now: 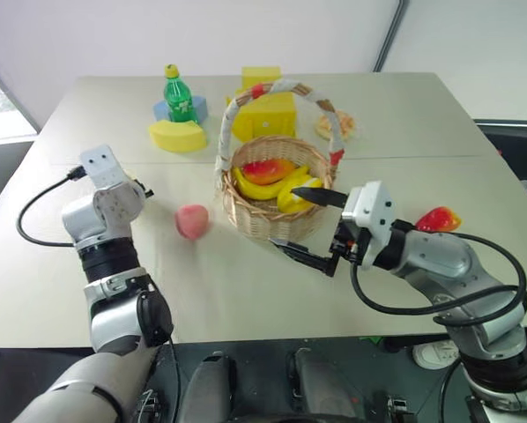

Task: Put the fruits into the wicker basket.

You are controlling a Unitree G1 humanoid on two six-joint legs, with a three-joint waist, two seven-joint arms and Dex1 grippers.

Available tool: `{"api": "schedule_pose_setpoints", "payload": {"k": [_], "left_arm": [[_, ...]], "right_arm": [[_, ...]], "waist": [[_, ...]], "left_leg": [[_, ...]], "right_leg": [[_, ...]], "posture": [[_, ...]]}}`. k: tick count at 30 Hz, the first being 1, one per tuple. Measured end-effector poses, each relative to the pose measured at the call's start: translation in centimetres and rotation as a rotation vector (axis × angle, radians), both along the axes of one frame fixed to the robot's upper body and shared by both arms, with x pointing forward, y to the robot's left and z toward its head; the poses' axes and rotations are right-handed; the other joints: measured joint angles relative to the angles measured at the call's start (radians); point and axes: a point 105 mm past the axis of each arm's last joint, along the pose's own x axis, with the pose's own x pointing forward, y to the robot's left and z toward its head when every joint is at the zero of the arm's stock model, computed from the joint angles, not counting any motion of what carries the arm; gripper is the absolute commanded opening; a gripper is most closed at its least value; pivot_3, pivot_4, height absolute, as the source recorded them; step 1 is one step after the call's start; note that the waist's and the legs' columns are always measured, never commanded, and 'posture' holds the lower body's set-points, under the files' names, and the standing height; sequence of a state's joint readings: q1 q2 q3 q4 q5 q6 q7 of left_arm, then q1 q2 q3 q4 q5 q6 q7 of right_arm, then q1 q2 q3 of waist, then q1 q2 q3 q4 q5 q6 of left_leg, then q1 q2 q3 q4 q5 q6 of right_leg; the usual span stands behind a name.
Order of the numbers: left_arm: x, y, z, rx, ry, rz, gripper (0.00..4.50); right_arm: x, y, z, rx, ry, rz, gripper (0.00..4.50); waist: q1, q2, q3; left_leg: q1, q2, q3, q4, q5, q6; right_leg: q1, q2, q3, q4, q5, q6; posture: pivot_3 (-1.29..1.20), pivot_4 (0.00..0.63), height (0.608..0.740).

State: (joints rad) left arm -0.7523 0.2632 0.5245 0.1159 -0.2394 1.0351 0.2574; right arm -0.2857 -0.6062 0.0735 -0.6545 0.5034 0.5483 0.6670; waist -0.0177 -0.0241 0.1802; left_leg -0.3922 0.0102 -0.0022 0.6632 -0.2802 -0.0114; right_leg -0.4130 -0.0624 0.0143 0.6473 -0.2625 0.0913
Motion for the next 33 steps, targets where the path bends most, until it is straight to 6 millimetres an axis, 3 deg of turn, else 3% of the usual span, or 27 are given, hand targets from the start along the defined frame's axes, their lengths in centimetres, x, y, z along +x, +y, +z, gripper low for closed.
{"api": "schedule_pose_setpoints", "payload": {"k": [4, 7, 10, 13, 19, 25, 31, 33], "left_arm": [[-3.4, 1.1, 3.6, 0.189, -0.315, -0.327, 1.82], [-6.4, -0.1, 4.9, 0.261, -0.416, -0.585, 1.82], [-8.9, -3.2, 5.6, 0.271, -0.457, -0.875, 1.82], [-10.4, -8.1, 6.7, 0.296, -0.500, -1.135, 1.82], [-9.4, -16.9, 7.1, 0.370, -0.527, -1.405, 1.82], [-6.4, -20.8, 7.3, 0.519, -0.525, -1.437, 1.82], [-5.6, -21.0, 6.4, 0.522, -0.497, -1.470, 4.43], [-5.9, -21.1, 6.5, 0.515, -0.508, -1.486, 4.43]], "right_arm": [[0.2, -0.3, 0.2, -0.001, -0.013, -0.012, 4.50], [0.7, -0.7, 0.1, 0.001, -0.008, -0.026, 4.50], [0.9, -0.8, 0.1, 0.003, -0.012, -0.022, 4.50], [1.5, -0.9, 0.2, -0.002, -0.015, -0.024, 4.50], [1.9, -0.9, 0.3, -0.007, -0.029, -0.018, 4.50], [2.0, -1.2, -0.1, -0.010, -0.028, -0.048, 4.50], [1.5, -1.5, -0.5, -0.002, -0.022, -0.095, 4.50], [1.4, -1.6, -0.4, 0.000, -0.024, -0.108, 4.50]], "waist": [[-0.004, 0.000, 0.000], [0.010, 0.000, 0.000], [0.020, 0.000, 0.000], [0.030, 0.001, 0.000], [0.027, 0.001, 0.000], [0.019, 0.001, 0.000], [0.004, 0.001, 0.000], [0.005, 0.001, 0.000]], "left_leg": [[0.000, 0.003, 0.002, -0.003, 0.004, -0.011], [0.000, 0.003, 0.001, -0.004, 0.002, -0.007], [0.000, 0.003, 0.001, -0.004, 0.002, -0.007], [0.000, 0.003, 0.000, -0.004, 0.001, -0.006], [0.000, 0.002, 0.000, -0.001, 0.000, -0.003], [0.000, 0.001, 0.000, -0.001, 0.000, -0.002], [0.000, 0.003, 0.000, -0.001, -0.001, -0.002], [0.000, 0.003, 0.000, 0.000, -0.001, -0.002]], "right_leg": [[-0.003, -0.001, 0.002, -0.001, -0.001, -0.002], [-0.002, -0.003, 0.001, -0.001, -0.003, -0.007], [0.000, -0.005, 0.000, -0.003, -0.004, -0.010], [0.001, -0.005, 0.000, -0.004, -0.004, -0.010], [0.001, 0.000, 0.000, -0.003, -0.001, -0.005], [0.001, 0.006, -0.001, -0.002, -0.002, -0.004], [0.001, 0.007, 0.000, -0.001, -0.002, -0.004], [0.001, 0.007, 0.000, -0.001, -0.002, -0.004]], "posture": [[0.00, 0.150, 0.740], [0.00, 0.150, 0.740], [0.00, 0.150, 0.740], [0.00, 0.150, 0.740], [0.00, 0.150, 0.740], [0.00, 0.150, 0.740], [0.00, 0.150, 0.740], [0.00, 0.150, 0.740]]}}
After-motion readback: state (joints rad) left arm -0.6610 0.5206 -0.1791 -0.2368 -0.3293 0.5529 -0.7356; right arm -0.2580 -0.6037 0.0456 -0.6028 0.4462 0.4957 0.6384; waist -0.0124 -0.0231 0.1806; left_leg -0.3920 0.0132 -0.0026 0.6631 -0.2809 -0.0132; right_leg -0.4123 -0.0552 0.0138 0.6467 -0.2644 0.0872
